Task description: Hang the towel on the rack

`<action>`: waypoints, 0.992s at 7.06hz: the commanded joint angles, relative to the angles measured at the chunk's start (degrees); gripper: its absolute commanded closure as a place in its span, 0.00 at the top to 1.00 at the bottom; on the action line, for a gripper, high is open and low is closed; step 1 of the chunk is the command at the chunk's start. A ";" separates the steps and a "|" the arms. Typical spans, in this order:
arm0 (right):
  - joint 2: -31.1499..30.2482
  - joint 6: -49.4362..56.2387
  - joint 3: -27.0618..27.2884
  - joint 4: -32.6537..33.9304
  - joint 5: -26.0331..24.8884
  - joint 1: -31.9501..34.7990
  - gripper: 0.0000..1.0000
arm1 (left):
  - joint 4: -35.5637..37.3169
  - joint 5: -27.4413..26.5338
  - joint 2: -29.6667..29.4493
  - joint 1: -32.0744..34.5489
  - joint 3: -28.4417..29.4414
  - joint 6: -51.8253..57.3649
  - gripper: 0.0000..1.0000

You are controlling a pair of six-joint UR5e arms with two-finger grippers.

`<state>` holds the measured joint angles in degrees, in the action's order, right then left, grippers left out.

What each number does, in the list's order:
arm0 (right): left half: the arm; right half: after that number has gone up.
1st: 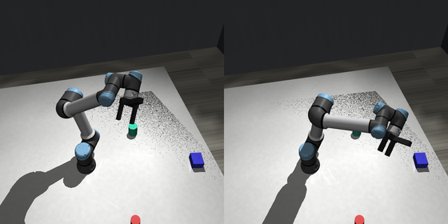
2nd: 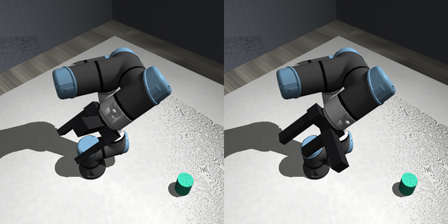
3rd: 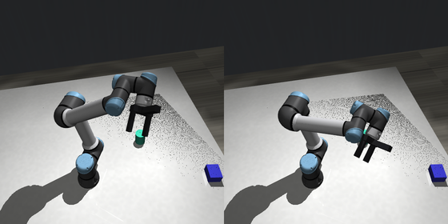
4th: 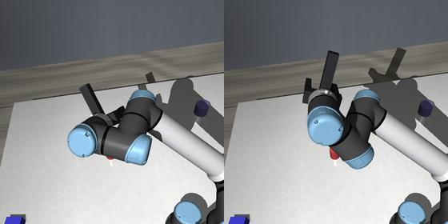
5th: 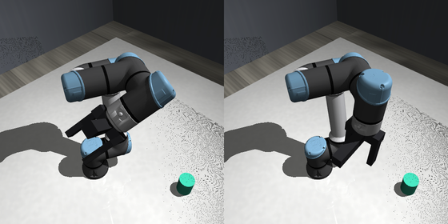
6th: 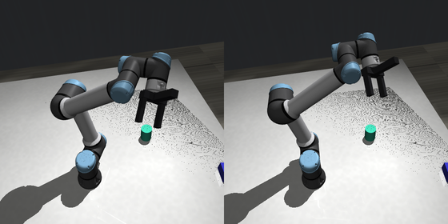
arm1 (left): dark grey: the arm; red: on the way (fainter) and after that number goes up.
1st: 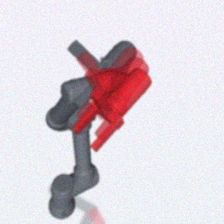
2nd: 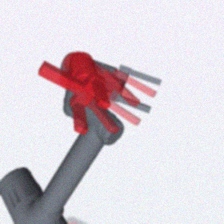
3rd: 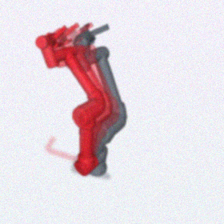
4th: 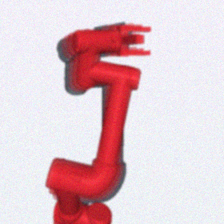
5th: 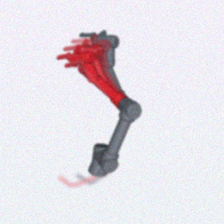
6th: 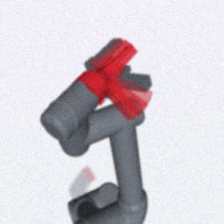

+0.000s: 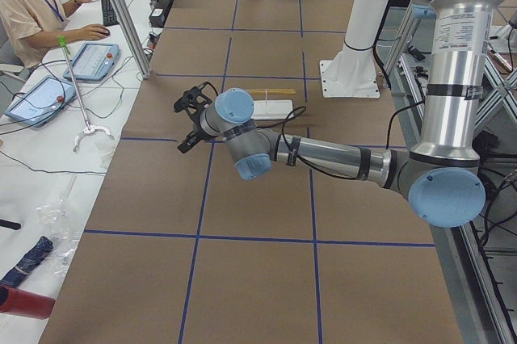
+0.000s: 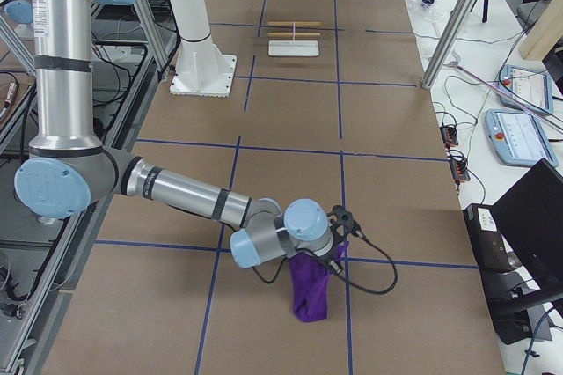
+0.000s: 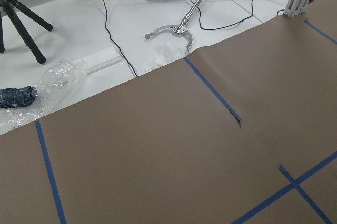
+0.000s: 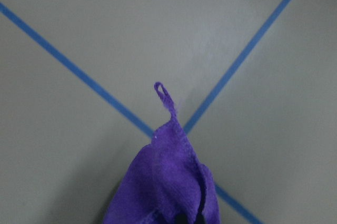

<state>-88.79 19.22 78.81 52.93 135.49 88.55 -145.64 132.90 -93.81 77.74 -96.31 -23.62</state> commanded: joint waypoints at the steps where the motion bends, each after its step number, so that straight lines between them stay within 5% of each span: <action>1: 5.37 -7.99 4.75 1.56 1.88 -0.39 0.00 | 0.52 -0.36 -6.79 -5.82 -0.02 -13.15 1.00; 4: 5.91 -25.83 14.85 0.95 1.01 -10.73 0.00 | 9.79 -0.71 -21.28 -13.65 -0.63 -33.99 1.00; 5: 5.91 -30.42 18.45 0.94 0.31 -12.86 0.00 | 17.33 -0.88 -25.42 -15.67 -2.11 -35.86 1.00; 7: 5.91 -34.14 22.51 0.94 0.04 -15.67 0.00 | 35.84 -9.89 -35.68 -23.55 -3.88 -45.59 1.00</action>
<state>-82.89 -12.10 98.75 53.90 135.71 74.76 -120.90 127.97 -123.15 58.84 -99.55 -63.99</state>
